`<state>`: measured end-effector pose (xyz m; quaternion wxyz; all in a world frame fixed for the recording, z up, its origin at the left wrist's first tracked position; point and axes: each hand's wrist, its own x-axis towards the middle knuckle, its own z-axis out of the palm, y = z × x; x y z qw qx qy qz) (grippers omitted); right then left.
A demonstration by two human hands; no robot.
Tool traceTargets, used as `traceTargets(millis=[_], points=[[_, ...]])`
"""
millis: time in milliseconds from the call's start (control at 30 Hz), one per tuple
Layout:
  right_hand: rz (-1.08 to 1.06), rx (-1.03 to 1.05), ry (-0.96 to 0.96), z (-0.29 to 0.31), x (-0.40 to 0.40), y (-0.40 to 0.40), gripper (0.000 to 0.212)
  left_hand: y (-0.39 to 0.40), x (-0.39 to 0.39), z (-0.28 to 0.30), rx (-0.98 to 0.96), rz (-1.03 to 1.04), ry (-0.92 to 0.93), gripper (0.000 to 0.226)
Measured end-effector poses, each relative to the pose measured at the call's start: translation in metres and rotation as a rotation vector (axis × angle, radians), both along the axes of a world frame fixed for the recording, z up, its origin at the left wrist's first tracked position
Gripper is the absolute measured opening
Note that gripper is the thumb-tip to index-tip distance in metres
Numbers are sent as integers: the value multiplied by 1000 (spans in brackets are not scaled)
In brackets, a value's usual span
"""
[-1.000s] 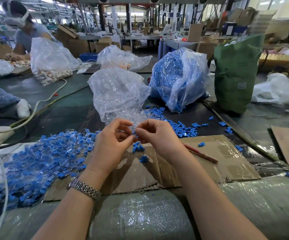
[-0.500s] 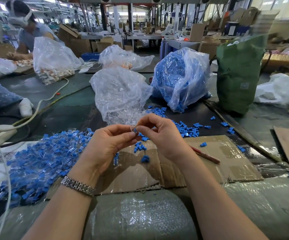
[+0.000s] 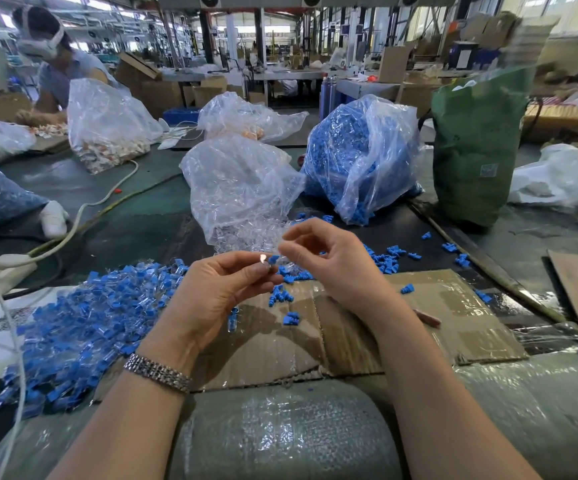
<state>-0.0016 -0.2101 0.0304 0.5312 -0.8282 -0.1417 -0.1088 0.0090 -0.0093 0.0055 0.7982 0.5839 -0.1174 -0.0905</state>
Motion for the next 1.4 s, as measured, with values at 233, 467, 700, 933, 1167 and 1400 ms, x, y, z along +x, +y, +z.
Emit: traceTargets(millis=[233, 467, 700, 933, 1167, 1400], points=[[-443, -1013, 452, 2, -6, -27, 59, -1, 3, -2, -37, 17, -8, 21], [-399, -933, 426, -4, -9, -26, 33, 1, 4, -3, -55, 54, 14, 18], [-9, -296, 495, 22, -15, -17, 15, 2, 8, -3, -141, 120, 66, 24], [231, -164, 589, 30, -19, 7, 13, 2, 10, -5, -124, 146, 41, 23], [229, -198, 565, 29, -19, 12, 20, 1, 10, -8, 3, 150, -33, 27], [148, -181, 484, 19, -22, 20, 51, 0, 6, -6, 107, 155, -126, 24]])
